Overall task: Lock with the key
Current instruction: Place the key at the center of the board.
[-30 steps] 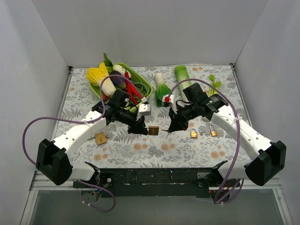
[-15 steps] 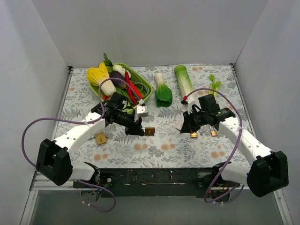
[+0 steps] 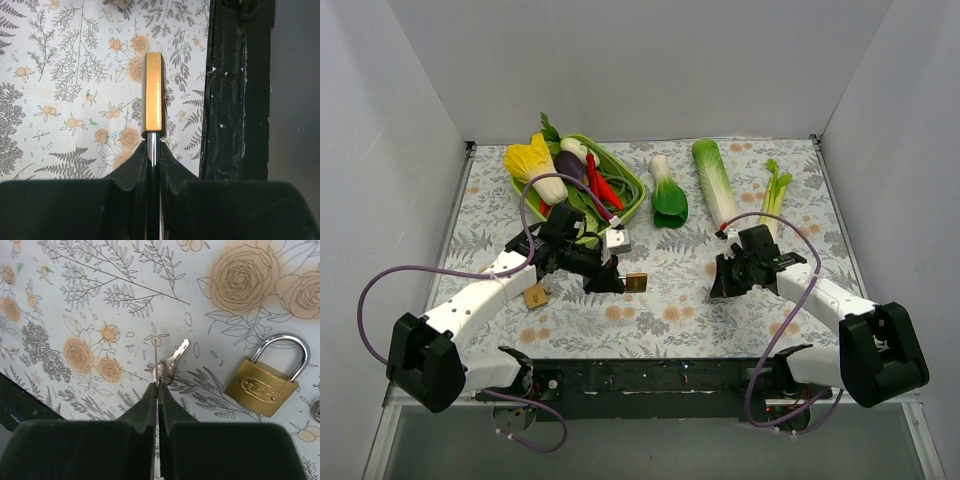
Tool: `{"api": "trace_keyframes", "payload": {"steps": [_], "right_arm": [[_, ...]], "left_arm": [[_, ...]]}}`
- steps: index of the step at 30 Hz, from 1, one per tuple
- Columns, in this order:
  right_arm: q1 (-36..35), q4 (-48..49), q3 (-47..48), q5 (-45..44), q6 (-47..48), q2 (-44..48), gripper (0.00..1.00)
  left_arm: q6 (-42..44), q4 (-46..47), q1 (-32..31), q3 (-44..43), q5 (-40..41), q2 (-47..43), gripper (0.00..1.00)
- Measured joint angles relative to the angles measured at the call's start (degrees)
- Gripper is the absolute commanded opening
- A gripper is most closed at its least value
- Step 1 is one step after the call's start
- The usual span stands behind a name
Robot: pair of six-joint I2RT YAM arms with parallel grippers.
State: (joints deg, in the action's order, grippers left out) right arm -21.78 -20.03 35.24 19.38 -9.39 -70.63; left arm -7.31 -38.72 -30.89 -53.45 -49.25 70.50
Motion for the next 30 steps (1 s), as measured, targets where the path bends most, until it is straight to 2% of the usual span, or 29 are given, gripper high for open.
{"api": "trace_keyframes", "payload": {"steps": [15, 16, 18, 19, 20, 22, 30], "right_arm": [[3.0, 8.3, -0.9, -2.4, -3.8, -5.3, 0.03], [3.0, 8.4, -0.9, -2.2, -3.8, -5.5, 0.15], [3.0, 8.4, -0.9, -1.7, -3.9, -5.5, 0.28], [3.0, 8.3, -0.9, -1.6, -3.9, -5.5, 0.41], [3.0, 8.2, -0.9, -1.3, -4.0, -5.5, 0.46], [3.0, 8.0, -0.8, -0.9, -3.9, -5.4, 0.55], [3.0, 3.1, 5.6, 2.1, 1.8, -0.6, 0.72]], "left_arm": [[-1.9, 2.2, 0.0, 2.2, 0.2, -0.1, 0.0], [-2.0, 2.3, 0.0, 2.3, 0.2, -0.1, 0.0], [-2.1, 2.6, 0.0, 2.3, 0.2, -0.1, 0.0], [-2.3, 2.8, 0.0, 2.3, 0.2, -0.1, 0.0], [-2.6, 3.0, 0.0, 2.3, 0.0, -0.1, 0.0], [-3.3, 3.0, 0.0, 2.3, -0.4, -0.1, 0.0], [-10.6, 1.9, 0.0, 0.1, -4.3, 4.5, 0.0]]}}
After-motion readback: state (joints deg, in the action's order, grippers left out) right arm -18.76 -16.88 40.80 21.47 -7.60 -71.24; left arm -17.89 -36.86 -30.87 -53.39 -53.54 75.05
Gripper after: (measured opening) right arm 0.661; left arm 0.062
